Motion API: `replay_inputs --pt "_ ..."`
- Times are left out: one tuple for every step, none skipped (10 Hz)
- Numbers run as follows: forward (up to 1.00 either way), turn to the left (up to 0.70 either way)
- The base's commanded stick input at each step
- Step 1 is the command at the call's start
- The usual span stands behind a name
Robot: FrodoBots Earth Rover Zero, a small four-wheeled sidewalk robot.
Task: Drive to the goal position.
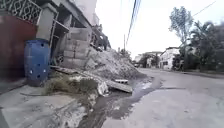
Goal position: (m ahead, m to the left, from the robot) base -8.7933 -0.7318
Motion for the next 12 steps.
replay_inputs --pt "0.00 0.00" --pt "0.00 0.00" --pt "0.00 0.00" --pt "0.00 0.00" --pt "0.00 -0.07" --pt "0.00 -0.70" --pt "0.00 -0.70" --pt "0.00 -0.70" --pt "0.00 -0.70" --pt "0.00 -0.70" --pt "0.00 -0.70" --pt "0.00 -0.70"
